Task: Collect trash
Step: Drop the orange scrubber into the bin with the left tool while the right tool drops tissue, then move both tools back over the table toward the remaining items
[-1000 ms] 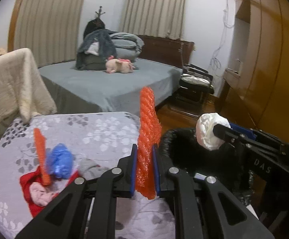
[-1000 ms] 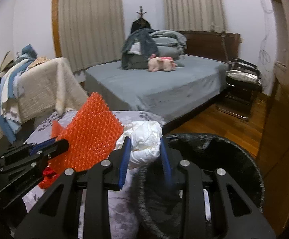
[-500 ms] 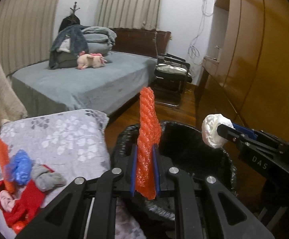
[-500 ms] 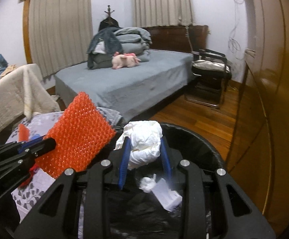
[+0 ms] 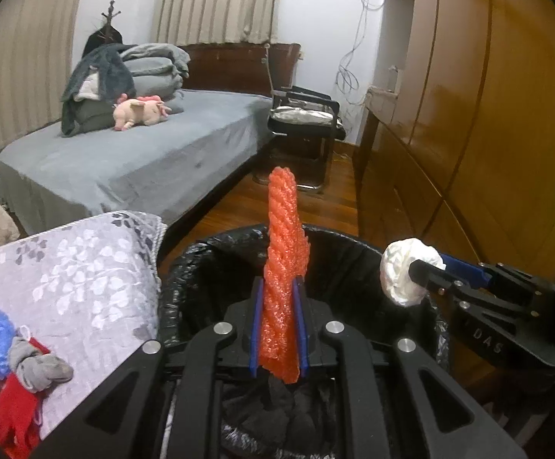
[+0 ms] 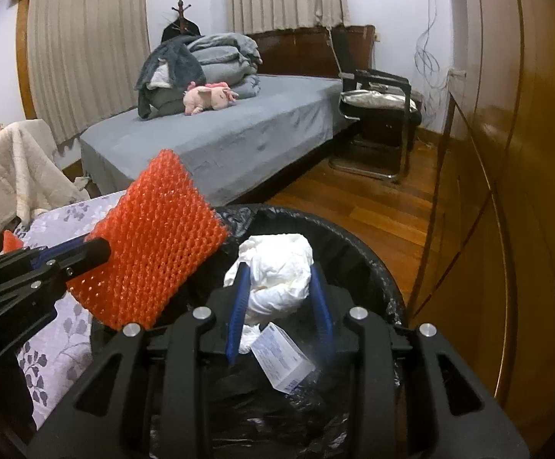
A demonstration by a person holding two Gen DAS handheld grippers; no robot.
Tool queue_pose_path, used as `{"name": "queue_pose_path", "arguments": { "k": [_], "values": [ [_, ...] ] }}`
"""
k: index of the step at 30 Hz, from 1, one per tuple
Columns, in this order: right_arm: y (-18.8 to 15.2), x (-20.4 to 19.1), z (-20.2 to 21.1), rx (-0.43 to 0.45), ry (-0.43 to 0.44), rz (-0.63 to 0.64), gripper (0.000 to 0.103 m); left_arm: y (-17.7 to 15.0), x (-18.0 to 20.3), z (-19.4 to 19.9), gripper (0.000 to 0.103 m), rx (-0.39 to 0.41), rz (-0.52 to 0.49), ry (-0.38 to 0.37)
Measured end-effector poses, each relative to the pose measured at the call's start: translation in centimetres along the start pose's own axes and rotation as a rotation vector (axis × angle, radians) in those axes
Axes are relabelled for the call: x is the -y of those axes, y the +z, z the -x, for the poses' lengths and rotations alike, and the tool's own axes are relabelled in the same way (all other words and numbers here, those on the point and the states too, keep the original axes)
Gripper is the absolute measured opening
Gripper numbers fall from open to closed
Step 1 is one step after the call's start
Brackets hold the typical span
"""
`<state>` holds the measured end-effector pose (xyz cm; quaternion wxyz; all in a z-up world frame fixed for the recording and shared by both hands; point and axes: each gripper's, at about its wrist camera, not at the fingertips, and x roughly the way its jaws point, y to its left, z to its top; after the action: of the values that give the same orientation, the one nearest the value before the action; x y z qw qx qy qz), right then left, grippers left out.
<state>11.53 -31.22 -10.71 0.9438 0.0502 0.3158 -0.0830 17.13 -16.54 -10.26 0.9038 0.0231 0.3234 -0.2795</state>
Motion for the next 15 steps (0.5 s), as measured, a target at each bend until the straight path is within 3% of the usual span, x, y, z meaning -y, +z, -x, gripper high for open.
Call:
{"name": "queue_pose_path", "arguments": {
  "k": [1, 5, 7, 9, 11, 15],
  "values": [
    [-0.1, 0.2, -0.2, -0.006, -0.003, -0.002, 0.032, 0.0, 0.0, -0.3, 0.020, -0.007, 0.002, -0.010],
    [-0.4, 0.5, -0.6, -0.018, -0.016, -0.009, 0.051, -0.2, -0.4, -0.2, 0.048, -0.011, 0.017, -0.022],
    [-0.6, 0.8, -0.6, -0.018, -0.021, -0.015, 0.056, -0.3, -0.7, 0.0, 0.050, -0.010, 0.025, -0.014],
    [-0.7, 1.0, -0.4, -0.012, -0.027, -0.024, 0.074, -0.4, -1.2, 0.4, 0.056, -0.006, 0.034, -0.002],
    [-0.5, 1.2, 0.1, 0.007, -0.024, -0.042, 0.088, -0.5, -1.8, 1.0, 0.069, 0.004, 0.047, 0.021],
    [0.0, 0.7, 1.0, 0.044, 0.005, -0.055, 0.096, -0.8, -3.2, 2.9, 0.083, 0.035, 0.077, 0.062]
  ]
}}
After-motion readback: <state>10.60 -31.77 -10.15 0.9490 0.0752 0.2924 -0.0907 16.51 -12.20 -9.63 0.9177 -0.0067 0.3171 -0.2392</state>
